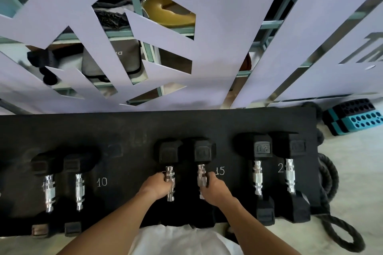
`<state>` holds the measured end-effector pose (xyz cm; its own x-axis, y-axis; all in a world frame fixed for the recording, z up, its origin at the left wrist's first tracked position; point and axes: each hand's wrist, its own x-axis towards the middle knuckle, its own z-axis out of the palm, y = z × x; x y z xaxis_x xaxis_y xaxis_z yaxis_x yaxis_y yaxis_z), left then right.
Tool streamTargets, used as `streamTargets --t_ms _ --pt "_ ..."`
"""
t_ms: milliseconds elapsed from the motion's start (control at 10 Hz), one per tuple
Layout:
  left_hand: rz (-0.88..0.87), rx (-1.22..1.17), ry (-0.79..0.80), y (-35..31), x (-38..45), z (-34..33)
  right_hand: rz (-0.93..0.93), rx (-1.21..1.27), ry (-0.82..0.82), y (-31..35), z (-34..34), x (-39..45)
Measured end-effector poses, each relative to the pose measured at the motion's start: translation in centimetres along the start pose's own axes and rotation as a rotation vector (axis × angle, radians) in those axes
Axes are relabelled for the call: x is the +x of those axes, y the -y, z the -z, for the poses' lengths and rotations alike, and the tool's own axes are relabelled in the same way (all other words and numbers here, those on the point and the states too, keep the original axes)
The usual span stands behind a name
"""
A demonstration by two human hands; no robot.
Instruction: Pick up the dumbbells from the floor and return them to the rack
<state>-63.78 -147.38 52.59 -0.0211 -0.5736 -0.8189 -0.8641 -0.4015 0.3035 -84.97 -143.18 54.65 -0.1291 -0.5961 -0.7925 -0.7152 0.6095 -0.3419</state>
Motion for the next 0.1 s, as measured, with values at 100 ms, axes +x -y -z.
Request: streamTargets --t_ms 100 --pt "-0.026 0.004 -0.061 0.04 -1.89 -0.71 0.044 -0.033 -0.009 -1.15 -0.82 -2.03"
